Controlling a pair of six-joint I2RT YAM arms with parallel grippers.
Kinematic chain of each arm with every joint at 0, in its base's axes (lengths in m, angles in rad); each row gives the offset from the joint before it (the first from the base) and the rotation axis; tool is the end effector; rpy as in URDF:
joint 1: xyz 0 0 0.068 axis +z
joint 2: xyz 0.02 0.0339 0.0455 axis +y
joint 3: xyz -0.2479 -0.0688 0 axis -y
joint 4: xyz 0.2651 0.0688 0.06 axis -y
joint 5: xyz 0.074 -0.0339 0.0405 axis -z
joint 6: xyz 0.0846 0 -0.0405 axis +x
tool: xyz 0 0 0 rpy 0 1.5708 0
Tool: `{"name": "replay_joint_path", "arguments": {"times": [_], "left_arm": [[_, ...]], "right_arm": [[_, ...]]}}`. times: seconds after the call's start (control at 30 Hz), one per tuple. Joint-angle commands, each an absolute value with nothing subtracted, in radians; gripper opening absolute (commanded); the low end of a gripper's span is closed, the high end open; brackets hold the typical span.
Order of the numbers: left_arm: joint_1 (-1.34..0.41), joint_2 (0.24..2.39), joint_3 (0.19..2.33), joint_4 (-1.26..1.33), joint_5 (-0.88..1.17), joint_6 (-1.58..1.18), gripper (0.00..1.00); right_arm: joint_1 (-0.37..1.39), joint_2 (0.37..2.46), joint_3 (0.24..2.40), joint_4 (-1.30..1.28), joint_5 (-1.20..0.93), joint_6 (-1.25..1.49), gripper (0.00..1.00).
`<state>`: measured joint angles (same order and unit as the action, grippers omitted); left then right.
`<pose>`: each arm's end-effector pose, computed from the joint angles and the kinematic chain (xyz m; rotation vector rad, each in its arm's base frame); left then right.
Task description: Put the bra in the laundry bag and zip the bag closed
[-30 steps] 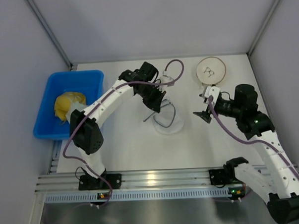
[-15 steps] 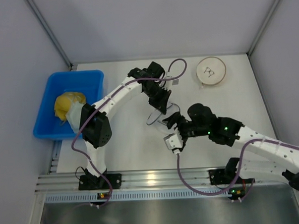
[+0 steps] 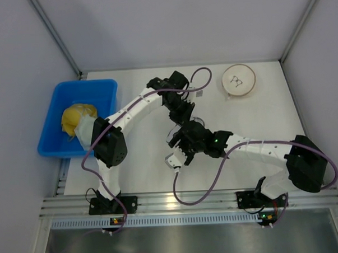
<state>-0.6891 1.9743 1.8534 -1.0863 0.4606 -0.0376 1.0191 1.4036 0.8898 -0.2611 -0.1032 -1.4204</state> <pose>0.3165 -0.3094 0.2291 1.0306 2.6664 -0.8125 0.1771 0.3044 0.1693 -2.2160 0.7574 -0.0777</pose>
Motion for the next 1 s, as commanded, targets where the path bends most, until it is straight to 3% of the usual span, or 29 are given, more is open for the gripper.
{"name": "replay_joint_path", "arguments": {"times": [0.0,0.07,0.13,0.17,0.23,0.27,0.33,0.37,0.43,0.47,0.6,0.7,0.77,0.97], "left_arm": [[-0.692,1.954,1.867,-1.112,0.439,-0.063,0.16],[-0.695,1.951,1.867,-1.112,0.425,-0.063,0.16],[-0.695,1.948,1.864,-1.112,0.416,-0.066,0.16],[-0.695,1.945,1.865,-1.111,0.416,-0.066,0.16],[-0.695,1.945,1.865,-1.111,0.402,-0.067,0.16],[-0.695,1.939,1.867,-1.111,0.400,-0.063,0.17],[-0.692,1.933,1.882,-1.109,0.384,-0.055,0.26],[-0.681,1.924,1.896,-1.111,0.373,-0.042,0.43],[-0.661,1.916,1.948,-1.108,0.348,-0.040,0.65],[-0.632,1.911,1.972,-1.103,0.335,-0.031,0.87],[-0.529,1.890,2.121,-1.054,0.327,-0.043,0.98],[-0.445,1.827,2.112,-0.945,0.302,-0.081,0.98],[-0.392,1.748,2.063,-0.821,0.278,-0.107,0.98],[-0.357,1.501,1.656,-0.526,0.224,-0.092,0.98]], "right_arm": [[1.037,1.453,0.959,-0.108,-0.019,-1.457,0.66],[1.037,1.491,0.972,-0.078,0.030,-1.468,0.60],[1.035,1.518,0.992,-0.084,0.058,-1.471,0.42],[1.035,1.523,1.012,-0.100,0.063,-1.465,0.27],[1.035,1.529,1.034,-0.120,0.077,-1.453,0.06],[1.035,1.526,1.048,-0.120,0.080,-1.427,0.00],[1.035,1.503,1.061,-0.129,0.083,-1.393,0.00],[1.034,1.494,1.081,-0.138,0.080,-1.346,0.00],[1.022,1.468,1.106,-0.181,0.055,-1.292,0.00],[1.006,1.459,1.118,-0.179,0.054,-1.231,0.00],[0.954,1.424,1.150,-0.201,0.029,-1.053,0.00],[0.889,1.404,1.173,-0.209,0.009,-0.887,0.00],[0.845,1.402,1.198,-0.219,-0.024,-0.745,0.00],[0.611,1.382,1.243,-0.195,-0.113,-0.287,0.00]]}}
